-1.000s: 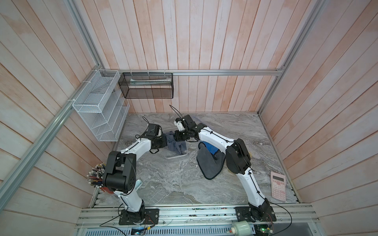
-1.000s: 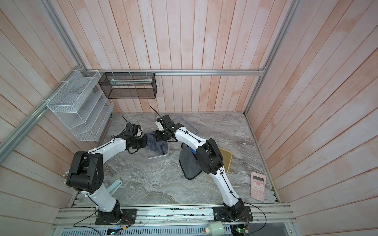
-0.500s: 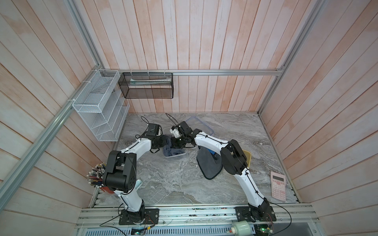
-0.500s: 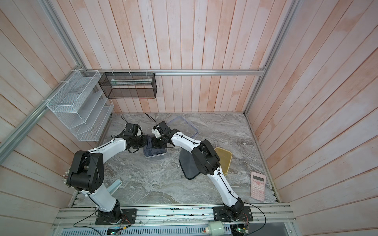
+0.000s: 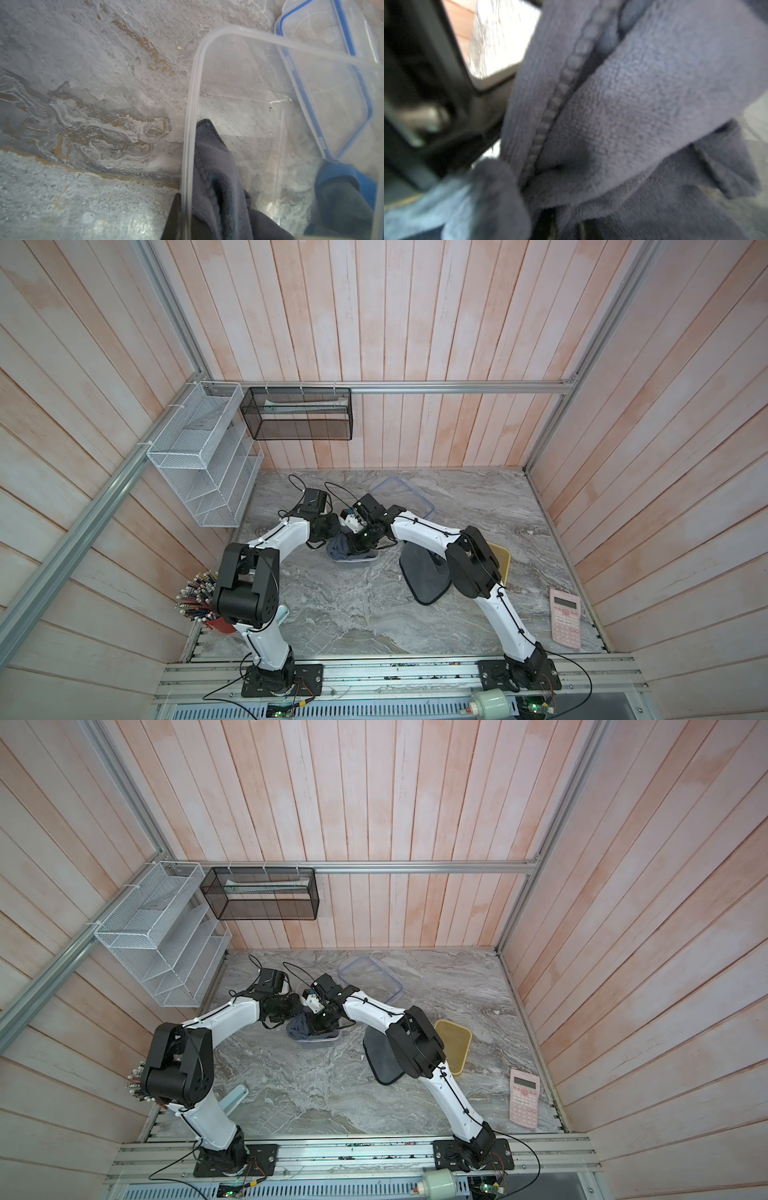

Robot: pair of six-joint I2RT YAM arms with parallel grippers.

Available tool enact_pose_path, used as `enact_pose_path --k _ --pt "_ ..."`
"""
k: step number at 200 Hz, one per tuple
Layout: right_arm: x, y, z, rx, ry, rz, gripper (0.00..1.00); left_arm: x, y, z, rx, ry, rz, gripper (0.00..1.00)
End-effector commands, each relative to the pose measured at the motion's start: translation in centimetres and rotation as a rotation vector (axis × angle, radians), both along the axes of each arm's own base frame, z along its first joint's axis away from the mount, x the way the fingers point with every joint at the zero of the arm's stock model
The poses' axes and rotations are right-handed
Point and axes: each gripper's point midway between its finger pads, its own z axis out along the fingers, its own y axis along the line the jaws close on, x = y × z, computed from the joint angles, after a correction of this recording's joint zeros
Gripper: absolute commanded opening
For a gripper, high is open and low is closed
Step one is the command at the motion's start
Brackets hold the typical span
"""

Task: Wipe the insides of the lunch boxes
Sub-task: Wipe the dirt inside the lunch box.

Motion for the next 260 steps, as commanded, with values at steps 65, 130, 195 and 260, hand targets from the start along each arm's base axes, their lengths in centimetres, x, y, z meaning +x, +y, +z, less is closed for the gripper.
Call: enact_pose_path --k 65,130,195,260 --pt "-3.8 -9.4 -5.4 -0.440 0.009 0.179 0.00 1.3 3.6 1.4 0.106 -0.093 0.040 0.00" --pt "-0.9 -11.5 -5.3 -0.579 -0.089 0.160 0.00 0.2 4.2 0.8 0.141 -0.074 0.031 0.00" --pt "-4.0 -3.4 -1.9 -0.126 0.133 0.177 0.00 0.1 0.8 2.9 -0.093 -0.136 0.026 0.00" --pt "-5.1 1.1 1.0 0.036 0.177 0.199 0.00 -0.2 -0.1 3.1 -0.108 -0.144 0.043 0.00"
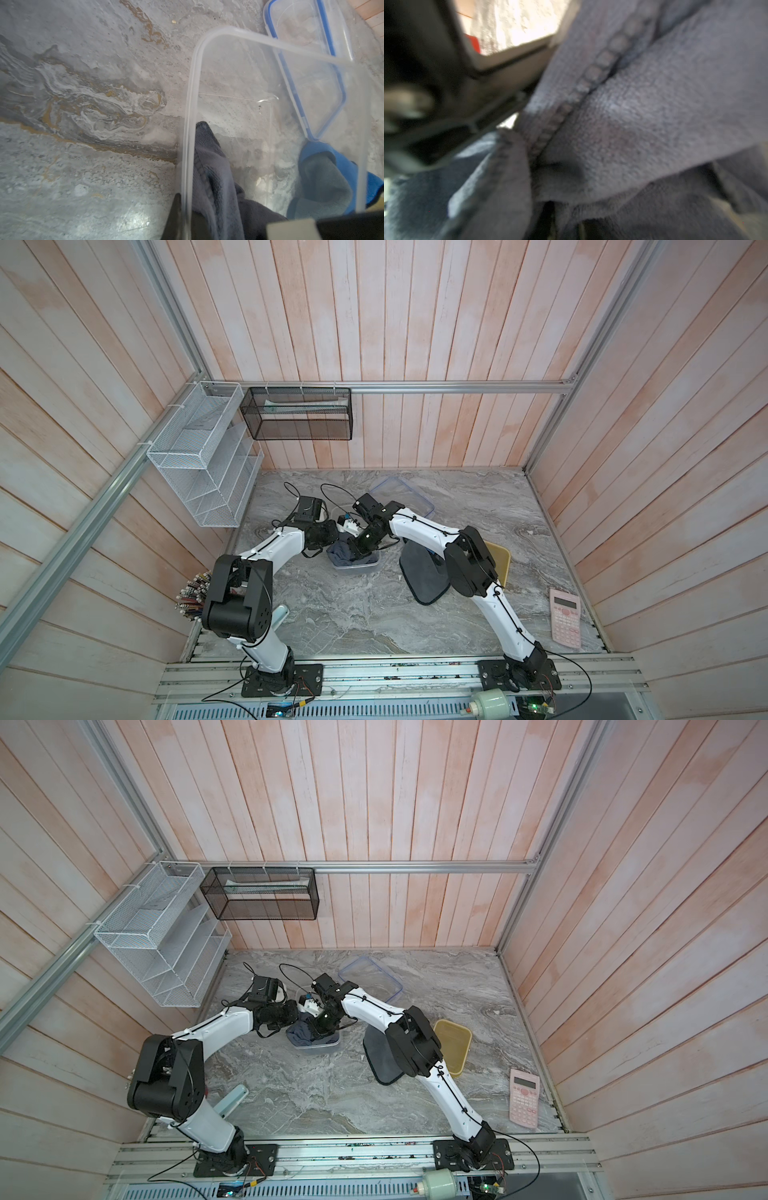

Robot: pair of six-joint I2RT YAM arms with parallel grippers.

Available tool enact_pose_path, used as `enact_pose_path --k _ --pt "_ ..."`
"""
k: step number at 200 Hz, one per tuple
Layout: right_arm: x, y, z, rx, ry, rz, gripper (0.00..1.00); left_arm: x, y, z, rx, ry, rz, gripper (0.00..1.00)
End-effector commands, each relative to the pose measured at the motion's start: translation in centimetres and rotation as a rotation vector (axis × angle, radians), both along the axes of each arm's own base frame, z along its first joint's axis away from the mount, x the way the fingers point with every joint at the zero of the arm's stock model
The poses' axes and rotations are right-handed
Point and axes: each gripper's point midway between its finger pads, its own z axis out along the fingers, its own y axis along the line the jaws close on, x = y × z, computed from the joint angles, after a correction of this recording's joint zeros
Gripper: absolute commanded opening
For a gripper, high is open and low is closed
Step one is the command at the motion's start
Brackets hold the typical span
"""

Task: Wipe the insides of the lunch boxes
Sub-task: Wipe the dirt inside the lunch box.

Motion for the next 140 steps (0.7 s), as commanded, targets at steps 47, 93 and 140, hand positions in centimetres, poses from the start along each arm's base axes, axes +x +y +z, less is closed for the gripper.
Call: enact_pose_path --k 47,93,140 --pt "0.3 -2.7 -3.3 -0.327 -0.145 0.003 0.00 2.5 1.2 3.5 0.039 -0.134 0.072 0.00" --pt "2.6 -3.1 -3.0 -0.401 -0.274 -0.076 0.00 2.1 0.9 4.1 0.002 -0.143 0.075 0.10" --pt "2.9 -4.2 -2.7 -0.446 -0.309 -0.062 0.00 1.3 0.9 4.1 -0.018 -0.141 0.078 0.15"
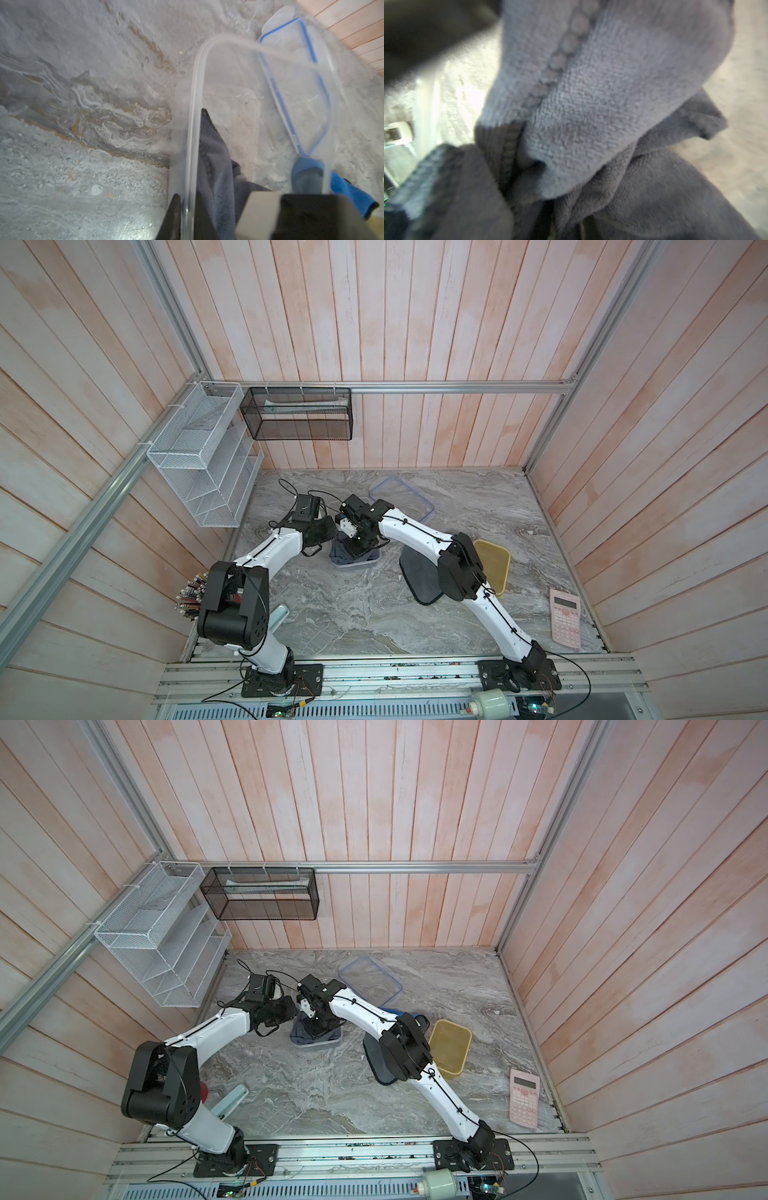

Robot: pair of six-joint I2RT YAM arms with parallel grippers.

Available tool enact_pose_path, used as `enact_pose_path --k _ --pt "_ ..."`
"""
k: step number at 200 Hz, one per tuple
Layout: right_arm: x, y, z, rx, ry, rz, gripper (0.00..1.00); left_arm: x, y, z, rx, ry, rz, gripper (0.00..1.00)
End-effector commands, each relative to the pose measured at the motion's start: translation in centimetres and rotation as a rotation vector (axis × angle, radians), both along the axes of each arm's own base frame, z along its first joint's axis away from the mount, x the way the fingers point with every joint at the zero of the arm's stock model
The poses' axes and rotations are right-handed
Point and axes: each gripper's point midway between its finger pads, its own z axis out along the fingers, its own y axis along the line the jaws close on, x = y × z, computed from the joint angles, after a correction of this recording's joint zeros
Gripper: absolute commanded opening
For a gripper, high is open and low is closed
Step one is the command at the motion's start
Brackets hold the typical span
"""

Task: Wipe the insides of the lunch boxes
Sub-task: Wipe the dirt inside the lunch box, then pick up the lunch box from the center of the board.

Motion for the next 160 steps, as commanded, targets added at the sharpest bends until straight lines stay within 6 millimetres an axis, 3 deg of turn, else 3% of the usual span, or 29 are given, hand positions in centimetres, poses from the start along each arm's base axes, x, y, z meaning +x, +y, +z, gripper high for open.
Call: enact_pose_path --k 1,48,96,129,160 --pt "-0.2 -2.2 -0.8 -0.111 -0.010 0.002 0.00 0.3 0.2 1.4 -0.020 -0.055 0.014 0.15" --pt "0.6 -4.6 -1.2 -0.195 -0.040 -0.007 0.00 0.1 0.5 1.7 -0.029 -0.061 0.013 0.16" --pt "1.6 -3.4 -1.7 -0.099 -0.040 -0.061 0.00 -1.3 -1.6 1.4 -0.084 -0.076 -0.042 0.35" --pt "3.5 -3.0 -1.3 -0.059 -0.109 -0.113 0.00 -2.3 -3.1 -0.2 -0.098 -0.032 -0.072 0.36" --pt "3.5 -2.5 -1.7 -0.032 -0.098 -0.125 0.00 -2.6 -3.4 -1.0 -0.088 -0.011 -0.068 0.32"
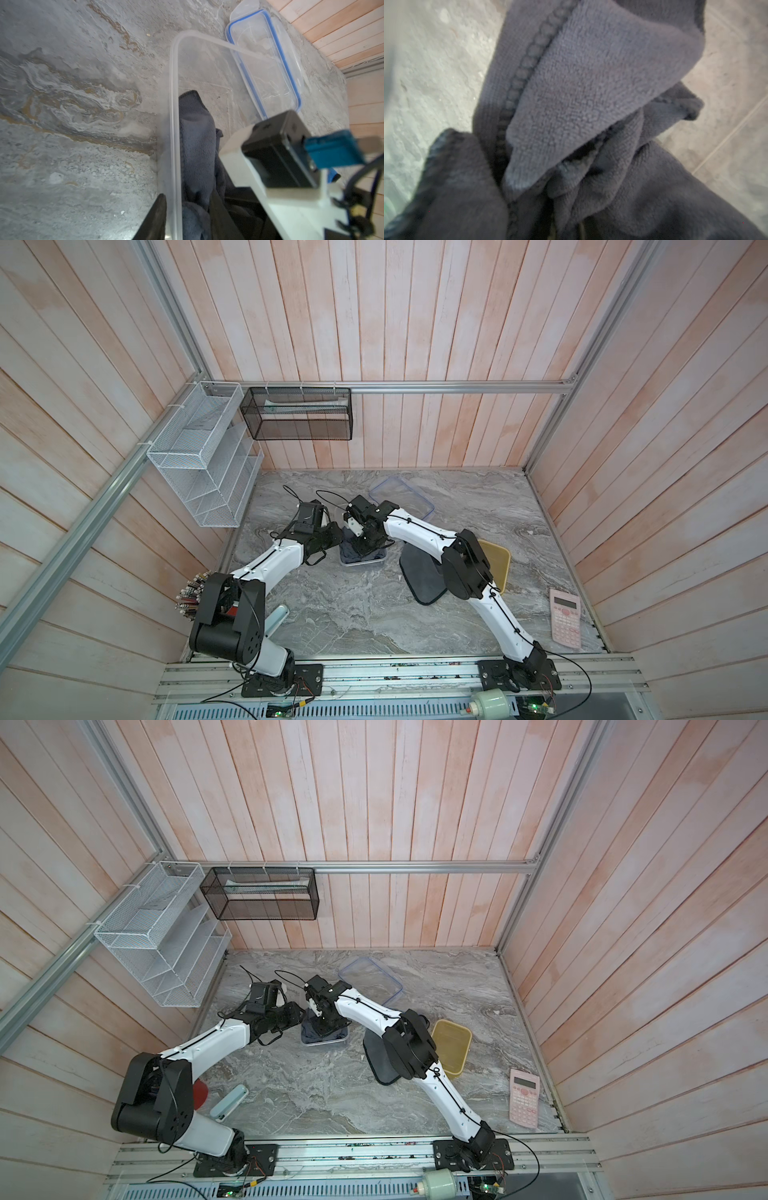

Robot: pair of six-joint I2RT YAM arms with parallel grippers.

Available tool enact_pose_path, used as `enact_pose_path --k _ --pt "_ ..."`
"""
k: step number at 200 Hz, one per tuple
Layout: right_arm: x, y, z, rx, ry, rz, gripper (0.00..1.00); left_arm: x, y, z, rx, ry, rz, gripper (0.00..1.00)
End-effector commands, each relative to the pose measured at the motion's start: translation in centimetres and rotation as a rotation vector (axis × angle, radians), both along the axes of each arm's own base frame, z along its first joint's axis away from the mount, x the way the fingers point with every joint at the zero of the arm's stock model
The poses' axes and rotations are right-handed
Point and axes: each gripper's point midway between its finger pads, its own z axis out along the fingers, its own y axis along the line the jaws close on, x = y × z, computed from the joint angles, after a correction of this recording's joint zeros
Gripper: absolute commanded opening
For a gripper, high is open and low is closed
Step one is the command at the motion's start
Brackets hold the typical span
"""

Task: Wipe the insides of the lunch boxes
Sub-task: Pick up the lunch box from the center of the board.

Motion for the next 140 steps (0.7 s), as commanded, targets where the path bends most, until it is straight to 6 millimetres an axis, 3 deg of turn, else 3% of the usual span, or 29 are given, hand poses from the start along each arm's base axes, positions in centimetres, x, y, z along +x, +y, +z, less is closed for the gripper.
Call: enact_pose_path --k 1,53,93,140 --pt "1.2 -0.5 -0.5 -0.002 -0.027 -0.050 0.00 -0.1 -0.4 -0.6 -0.005 0.009 -0.002 0.32" --pt "3.6 -2.0 -0.9 -0.036 -0.089 -0.105 0.00 -0.5 -0.4 -1.8 0.070 0.051 -0.023 0.20" --pt "5.3 -2.0 -1.2 -0.028 -0.108 -0.134 0.00 -0.7 -0.5 -2.0 0.116 0.058 -0.040 0.12" --pt "5.3 -1.4 -1.8 -0.018 -0.094 -0.127 0.00 -0.7 -0.7 -1.8 0.128 0.061 -0.046 0.16"
